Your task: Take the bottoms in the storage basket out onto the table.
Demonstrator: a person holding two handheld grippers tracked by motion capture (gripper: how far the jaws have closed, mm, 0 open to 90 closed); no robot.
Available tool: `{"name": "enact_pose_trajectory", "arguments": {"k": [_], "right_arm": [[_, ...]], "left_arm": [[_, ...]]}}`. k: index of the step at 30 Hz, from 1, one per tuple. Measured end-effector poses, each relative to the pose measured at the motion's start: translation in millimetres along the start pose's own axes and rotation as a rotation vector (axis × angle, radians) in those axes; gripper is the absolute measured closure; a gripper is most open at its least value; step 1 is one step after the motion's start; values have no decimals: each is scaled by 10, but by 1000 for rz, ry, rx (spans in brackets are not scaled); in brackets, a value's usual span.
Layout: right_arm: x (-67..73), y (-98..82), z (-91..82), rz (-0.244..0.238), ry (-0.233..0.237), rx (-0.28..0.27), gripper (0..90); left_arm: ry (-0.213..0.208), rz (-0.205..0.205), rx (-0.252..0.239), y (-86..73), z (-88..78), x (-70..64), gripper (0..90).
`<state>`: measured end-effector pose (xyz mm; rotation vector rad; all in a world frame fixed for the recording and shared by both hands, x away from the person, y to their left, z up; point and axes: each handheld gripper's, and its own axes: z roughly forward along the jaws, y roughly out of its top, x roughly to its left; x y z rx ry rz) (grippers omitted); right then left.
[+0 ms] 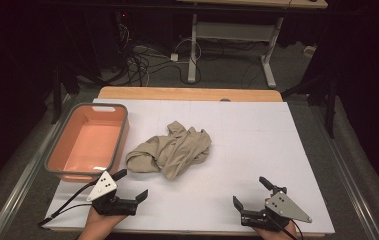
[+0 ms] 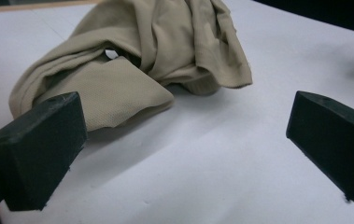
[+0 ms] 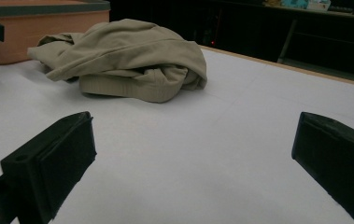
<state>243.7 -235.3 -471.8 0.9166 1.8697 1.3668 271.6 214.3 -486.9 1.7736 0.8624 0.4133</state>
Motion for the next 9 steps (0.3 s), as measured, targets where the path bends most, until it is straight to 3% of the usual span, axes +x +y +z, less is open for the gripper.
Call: {"name": "enact_pose_trajectory", "arguments": {"k": [9], "right_arm": [[-5, 15, 7, 14, -33, -2, 5]], "left_arm": [[-23, 20, -10, -9, 2, -14, 0]]}}
